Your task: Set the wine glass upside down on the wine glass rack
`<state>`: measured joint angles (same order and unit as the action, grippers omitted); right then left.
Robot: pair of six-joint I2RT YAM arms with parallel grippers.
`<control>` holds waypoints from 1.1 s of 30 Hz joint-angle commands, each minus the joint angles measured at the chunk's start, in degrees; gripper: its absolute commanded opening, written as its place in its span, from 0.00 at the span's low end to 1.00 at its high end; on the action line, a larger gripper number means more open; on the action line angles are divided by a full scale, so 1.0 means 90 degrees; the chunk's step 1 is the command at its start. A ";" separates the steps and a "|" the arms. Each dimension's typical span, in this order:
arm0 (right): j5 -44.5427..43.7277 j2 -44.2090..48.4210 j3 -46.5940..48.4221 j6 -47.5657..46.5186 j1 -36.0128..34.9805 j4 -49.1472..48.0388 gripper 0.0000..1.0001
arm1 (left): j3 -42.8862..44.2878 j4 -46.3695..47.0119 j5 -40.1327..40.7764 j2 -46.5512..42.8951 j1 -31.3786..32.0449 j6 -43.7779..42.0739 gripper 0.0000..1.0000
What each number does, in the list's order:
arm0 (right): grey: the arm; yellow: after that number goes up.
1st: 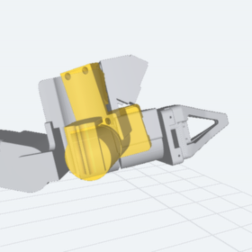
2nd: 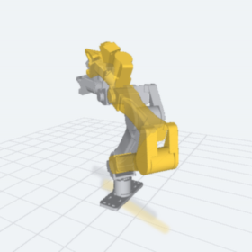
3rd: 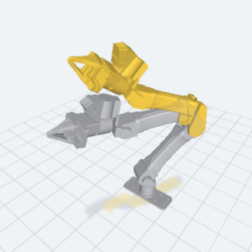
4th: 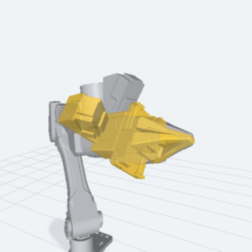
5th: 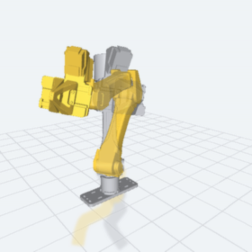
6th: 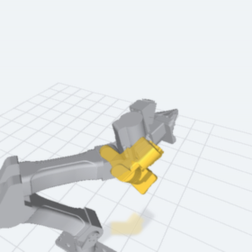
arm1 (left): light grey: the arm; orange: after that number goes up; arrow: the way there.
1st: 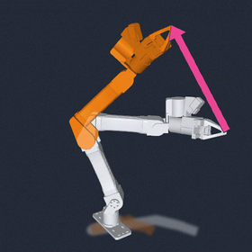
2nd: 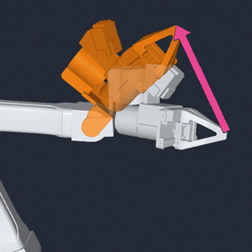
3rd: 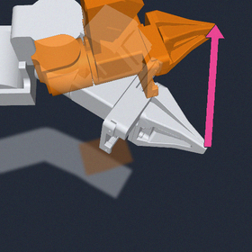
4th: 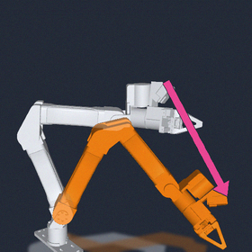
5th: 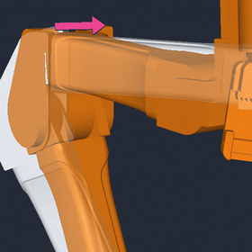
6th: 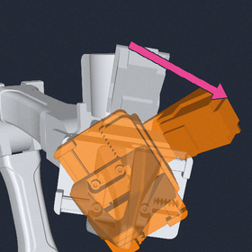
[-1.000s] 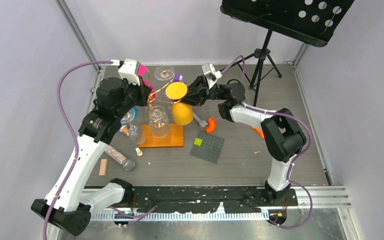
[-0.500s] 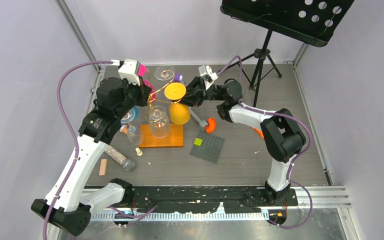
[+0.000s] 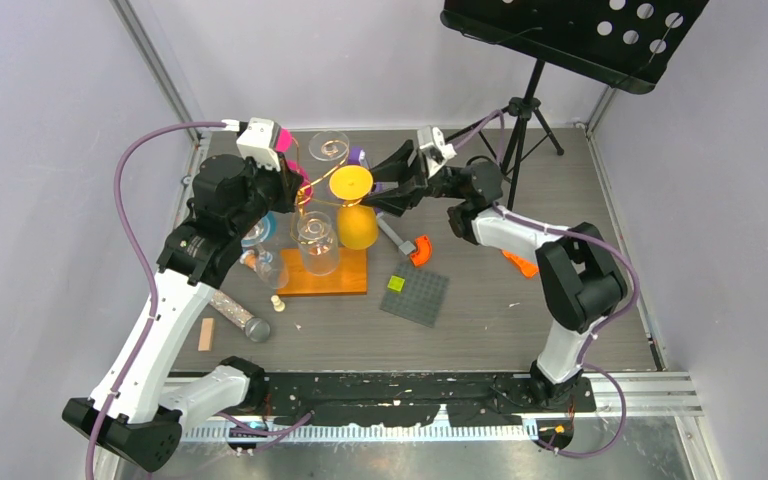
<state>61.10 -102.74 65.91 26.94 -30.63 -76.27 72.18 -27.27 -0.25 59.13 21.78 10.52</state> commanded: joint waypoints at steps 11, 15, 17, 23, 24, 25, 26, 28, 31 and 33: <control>-0.0841 0.1411 -0.1330 -0.0847 0.0751 0.0573 0.63 | 0.0265 -0.0150 0.0255 0.0107 -0.0018 -0.0176 0.04; -0.2235 0.2253 -0.1489 -0.2284 0.0690 0.2673 0.67 | 0.0350 -0.0134 0.0289 0.0109 -0.0018 -0.0217 0.12; -0.2931 0.2599 -0.1501 -0.2982 0.0685 0.3528 0.68 | 0.0408 -0.0122 0.0291 0.0102 -0.0018 -0.0258 0.17; -0.4474 0.3313 -0.1676 -0.3029 0.0679 0.4513 0.69 | 0.0721 -0.0099 0.0458 0.0179 -0.0027 -0.0396 0.30; -0.4582 0.3420 -0.1742 -0.2914 0.0679 0.4591 0.69 | 0.0791 -0.0082 0.0480 0.0199 -0.0027 -0.0420 0.32; -0.4816 0.3468 -0.1774 -0.2722 0.0679 0.4628 0.70 | 0.0886 -0.0072 0.0493 0.0218 -0.0027 -0.0447 0.35; -0.5053 0.3564 -0.1842 -0.2638 0.0679 0.4696 0.70 | 0.0987 -0.0078 0.0512 0.0256 -0.0027 -0.0476 0.36; -0.5366 0.3697 -0.1930 -0.2404 0.0679 0.4807 0.70 | 0.1206 -0.0073 0.0567 0.0307 -0.0028 -0.0535 0.41; -0.5729 0.3870 -0.1977 -0.2160 0.0679 0.5187 0.69 | 0.1507 -0.0086 0.0703 0.0335 -0.0035 -0.0653 0.51; -0.6038 0.3981 -0.1886 -0.2076 0.0674 0.5716 0.69 | 0.1641 -0.0055 0.0913 0.0263 -0.0036 -0.0765 0.71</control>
<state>15.22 -70.02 47.94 5.21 -24.32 -31.73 83.00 -29.54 4.62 62.30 21.71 5.85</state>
